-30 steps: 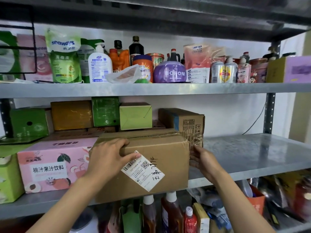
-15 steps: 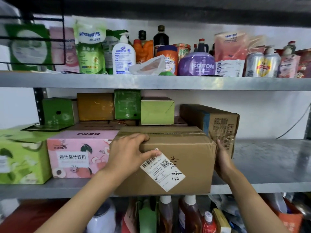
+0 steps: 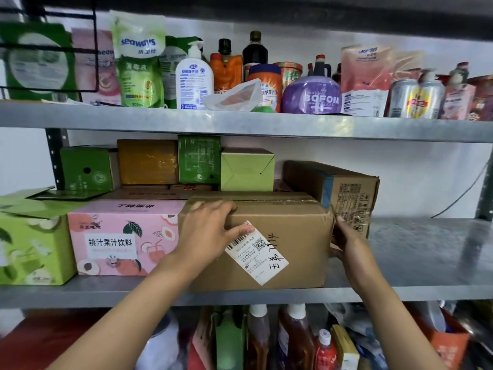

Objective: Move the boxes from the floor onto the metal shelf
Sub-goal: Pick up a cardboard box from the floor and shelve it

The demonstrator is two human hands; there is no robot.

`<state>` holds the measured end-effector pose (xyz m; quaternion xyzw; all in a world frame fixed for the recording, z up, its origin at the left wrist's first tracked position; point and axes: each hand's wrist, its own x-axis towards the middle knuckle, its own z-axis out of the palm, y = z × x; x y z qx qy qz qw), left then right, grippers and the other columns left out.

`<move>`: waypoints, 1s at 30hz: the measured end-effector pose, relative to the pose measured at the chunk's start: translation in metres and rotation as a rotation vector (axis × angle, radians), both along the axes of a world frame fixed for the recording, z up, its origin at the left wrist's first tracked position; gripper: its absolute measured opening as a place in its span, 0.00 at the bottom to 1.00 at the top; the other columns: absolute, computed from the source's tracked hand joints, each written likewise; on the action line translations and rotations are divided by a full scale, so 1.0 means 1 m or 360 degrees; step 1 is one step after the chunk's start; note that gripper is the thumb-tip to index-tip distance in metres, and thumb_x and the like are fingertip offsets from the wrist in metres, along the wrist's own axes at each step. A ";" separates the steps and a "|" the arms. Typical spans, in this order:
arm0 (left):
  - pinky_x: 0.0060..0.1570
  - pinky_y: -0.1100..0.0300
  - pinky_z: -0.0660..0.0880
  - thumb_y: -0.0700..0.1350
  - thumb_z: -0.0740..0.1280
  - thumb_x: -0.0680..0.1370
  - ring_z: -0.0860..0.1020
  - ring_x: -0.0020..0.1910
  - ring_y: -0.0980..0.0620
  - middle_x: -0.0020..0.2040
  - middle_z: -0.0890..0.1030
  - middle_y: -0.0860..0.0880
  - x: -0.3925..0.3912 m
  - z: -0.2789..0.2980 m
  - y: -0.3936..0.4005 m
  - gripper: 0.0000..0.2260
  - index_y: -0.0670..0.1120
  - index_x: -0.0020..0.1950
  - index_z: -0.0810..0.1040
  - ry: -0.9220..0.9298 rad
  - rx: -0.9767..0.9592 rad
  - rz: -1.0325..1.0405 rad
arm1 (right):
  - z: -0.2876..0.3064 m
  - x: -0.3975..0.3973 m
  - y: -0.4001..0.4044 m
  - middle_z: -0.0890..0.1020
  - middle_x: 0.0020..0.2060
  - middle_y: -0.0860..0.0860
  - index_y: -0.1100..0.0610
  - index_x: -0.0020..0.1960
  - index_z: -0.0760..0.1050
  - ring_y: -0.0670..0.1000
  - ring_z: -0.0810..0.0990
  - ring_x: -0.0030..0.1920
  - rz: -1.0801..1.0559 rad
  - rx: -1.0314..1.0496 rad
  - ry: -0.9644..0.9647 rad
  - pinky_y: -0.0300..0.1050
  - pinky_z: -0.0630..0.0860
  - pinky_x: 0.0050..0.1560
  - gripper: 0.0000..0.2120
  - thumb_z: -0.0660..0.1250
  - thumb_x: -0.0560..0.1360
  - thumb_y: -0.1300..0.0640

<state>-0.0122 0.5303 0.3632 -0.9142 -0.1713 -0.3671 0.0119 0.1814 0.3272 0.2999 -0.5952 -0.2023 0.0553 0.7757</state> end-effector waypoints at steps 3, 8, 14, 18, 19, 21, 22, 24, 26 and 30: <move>0.51 0.59 0.60 0.71 0.62 0.69 0.74 0.59 0.52 0.60 0.79 0.56 0.008 0.002 0.006 0.30 0.54 0.63 0.75 0.0057 -0.0005 0.0010 | 0.000 -0.007 0.000 0.81 0.59 0.46 0.50 0.66 0.76 0.48 0.79 0.59 0.0063 -0.0206 -0.0178 0.49 0.78 0.58 0.26 0.70 0.71 0.40; 0.52 0.59 0.62 0.71 0.62 0.69 0.76 0.57 0.51 0.58 0.80 0.55 0.016 -0.003 0.017 0.30 0.53 0.62 0.76 0.0026 -0.0007 -0.0024 | 0.006 -0.016 0.007 0.84 0.48 0.46 0.53 0.57 0.78 0.41 0.83 0.46 0.0127 -0.0294 -0.0314 0.30 0.77 0.37 0.14 0.73 0.72 0.59; 0.43 0.59 0.66 0.72 0.56 0.72 0.78 0.51 0.52 0.52 0.81 0.55 0.021 0.001 0.018 0.28 0.53 0.56 0.78 0.0074 -0.0034 -0.0026 | 0.001 -0.019 0.010 0.84 0.48 0.45 0.53 0.57 0.78 0.37 0.83 0.43 0.0059 -0.0210 -0.0353 0.28 0.76 0.37 0.13 0.72 0.73 0.58; 0.33 0.57 0.71 0.68 0.58 0.75 0.77 0.35 0.49 0.33 0.78 0.51 0.035 0.025 0.030 0.23 0.50 0.36 0.76 0.0100 -0.0331 -0.0137 | -0.001 -0.020 0.012 0.85 0.49 0.44 0.50 0.57 0.78 0.38 0.83 0.45 0.0060 -0.0148 -0.0322 0.30 0.77 0.39 0.14 0.73 0.72 0.56; 0.35 0.56 0.73 0.63 0.62 0.76 0.77 0.37 0.48 0.34 0.79 0.49 0.044 0.028 0.035 0.20 0.49 0.37 0.78 0.0117 -0.0396 -0.0172 | -0.001 -0.021 0.012 0.84 0.49 0.43 0.49 0.57 0.78 0.39 0.83 0.45 0.0059 -0.0145 -0.0323 0.30 0.77 0.39 0.14 0.73 0.72 0.55; 0.42 0.56 0.74 0.53 0.68 0.76 0.79 0.44 0.45 0.40 0.83 0.45 0.065 0.035 0.048 0.12 0.45 0.42 0.82 0.0101 -0.0518 -0.0177 | 0.000 -0.022 0.012 0.84 0.49 0.42 0.49 0.57 0.77 0.38 0.82 0.46 0.0057 -0.0153 -0.0322 0.30 0.77 0.39 0.14 0.73 0.72 0.55; 0.44 0.57 0.74 0.50 0.69 0.75 0.79 0.47 0.44 0.44 0.83 0.44 0.075 0.040 0.054 0.10 0.43 0.45 0.83 0.0096 -0.0589 -0.0151 | 0.000 -0.022 0.012 0.84 0.50 0.43 0.49 0.57 0.77 0.38 0.82 0.46 0.0056 -0.0159 -0.0322 0.30 0.77 0.39 0.14 0.73 0.72 0.55; 0.46 0.59 0.73 0.48 0.71 0.74 0.79 0.52 0.43 0.51 0.82 0.43 0.091 0.049 0.064 0.12 0.41 0.52 0.81 0.0200 -0.0703 -0.0028 | 0.000 -0.023 0.011 0.84 0.50 0.44 0.50 0.57 0.77 0.39 0.82 0.47 0.0050 -0.0177 -0.0330 0.30 0.77 0.39 0.14 0.73 0.72 0.55; 0.47 0.59 0.72 0.49 0.71 0.74 0.78 0.55 0.43 0.56 0.79 0.43 0.104 0.054 0.073 0.18 0.41 0.59 0.77 0.0358 -0.0714 0.0093 | 0.000 -0.024 0.011 0.83 0.51 0.45 0.51 0.57 0.78 0.40 0.81 0.48 0.0039 -0.0181 -0.0333 0.30 0.77 0.39 0.14 0.73 0.72 0.55; 0.54 0.57 0.74 0.46 0.71 0.74 0.77 0.58 0.43 0.63 0.77 0.42 0.125 0.057 0.085 0.21 0.41 0.65 0.74 0.0489 -0.0739 0.0146 | 0.001 -0.024 0.012 0.83 0.50 0.46 0.52 0.56 0.77 0.42 0.81 0.49 0.0021 -0.0176 -0.0327 0.29 0.77 0.38 0.13 0.72 0.73 0.56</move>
